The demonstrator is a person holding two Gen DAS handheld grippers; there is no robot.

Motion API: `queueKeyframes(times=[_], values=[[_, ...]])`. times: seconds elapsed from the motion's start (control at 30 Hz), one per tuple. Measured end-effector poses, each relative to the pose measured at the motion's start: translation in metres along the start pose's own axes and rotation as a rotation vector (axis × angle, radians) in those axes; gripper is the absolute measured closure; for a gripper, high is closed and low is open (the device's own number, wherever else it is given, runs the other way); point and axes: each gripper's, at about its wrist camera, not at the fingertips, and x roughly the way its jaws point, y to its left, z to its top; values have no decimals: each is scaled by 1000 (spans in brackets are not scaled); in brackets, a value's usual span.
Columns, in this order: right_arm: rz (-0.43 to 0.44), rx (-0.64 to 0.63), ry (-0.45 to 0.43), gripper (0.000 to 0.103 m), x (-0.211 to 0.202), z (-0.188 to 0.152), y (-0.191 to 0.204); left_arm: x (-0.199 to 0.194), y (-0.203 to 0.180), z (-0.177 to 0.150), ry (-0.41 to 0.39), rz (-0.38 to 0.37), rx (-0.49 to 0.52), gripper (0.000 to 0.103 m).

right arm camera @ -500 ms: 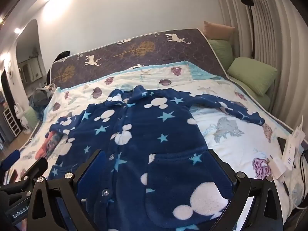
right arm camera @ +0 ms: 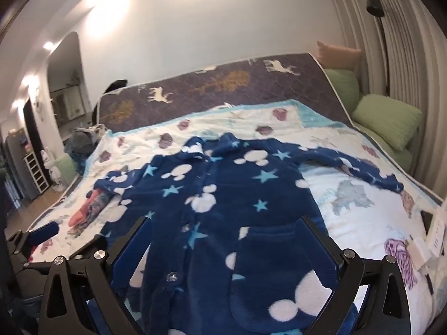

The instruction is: Fold small clothes

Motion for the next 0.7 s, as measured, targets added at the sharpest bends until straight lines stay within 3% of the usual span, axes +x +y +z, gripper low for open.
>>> queueKeyframes(times=[0.1,0.27,0.7], values=[[-1,-48,-7,0,0,-4,10,5,1,-2,12,2,0,1],[39,-36,59,0,10,-11,15,7,5,-5,24,-10,-17,1],[-18,-7,104,0,17,-20,16,10,14,-11,35,-33,-30,1]])
